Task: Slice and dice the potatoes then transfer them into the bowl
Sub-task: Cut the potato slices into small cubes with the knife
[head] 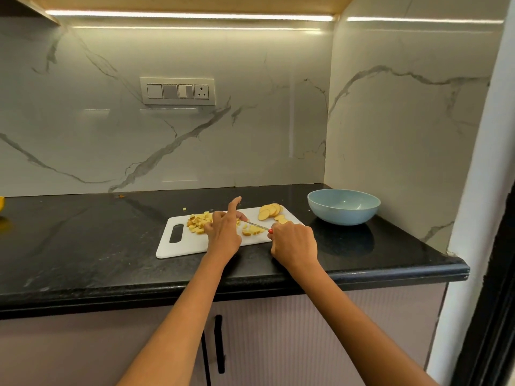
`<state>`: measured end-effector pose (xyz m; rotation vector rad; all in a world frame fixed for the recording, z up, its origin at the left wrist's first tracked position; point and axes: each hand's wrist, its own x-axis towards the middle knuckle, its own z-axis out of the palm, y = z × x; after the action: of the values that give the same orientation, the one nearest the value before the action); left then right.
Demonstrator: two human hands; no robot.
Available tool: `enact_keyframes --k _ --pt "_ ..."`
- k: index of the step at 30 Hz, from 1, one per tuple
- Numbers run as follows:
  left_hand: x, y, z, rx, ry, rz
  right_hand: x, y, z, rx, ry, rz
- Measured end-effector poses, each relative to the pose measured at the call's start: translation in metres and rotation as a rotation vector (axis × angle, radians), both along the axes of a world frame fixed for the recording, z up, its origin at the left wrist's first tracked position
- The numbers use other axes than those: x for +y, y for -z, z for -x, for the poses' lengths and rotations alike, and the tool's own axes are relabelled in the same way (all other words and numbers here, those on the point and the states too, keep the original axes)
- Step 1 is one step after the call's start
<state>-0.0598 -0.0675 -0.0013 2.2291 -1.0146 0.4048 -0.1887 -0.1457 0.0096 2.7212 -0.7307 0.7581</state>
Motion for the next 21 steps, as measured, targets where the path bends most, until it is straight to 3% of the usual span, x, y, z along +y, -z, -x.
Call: enact_keyframes --k 6,13,18,21 --pt "0.000 0.002 0.000 -0.012 0.005 -0.076 -0.002 0.002 -0.001 0.002 0.000 0.010" --pt "-0.001 0.003 -0.001 -0.102 0.063 0.012 -0.003 0.004 -0.003 0.007 0.025 -0.005" --pt "-0.002 -0.002 0.003 -0.222 -0.085 0.372 -0.009 0.004 -0.009 -0.179 0.119 -0.189" --pt "-0.003 -0.003 0.006 -0.332 -0.047 0.463 -0.015 0.002 -0.016 -0.287 0.131 -0.266"
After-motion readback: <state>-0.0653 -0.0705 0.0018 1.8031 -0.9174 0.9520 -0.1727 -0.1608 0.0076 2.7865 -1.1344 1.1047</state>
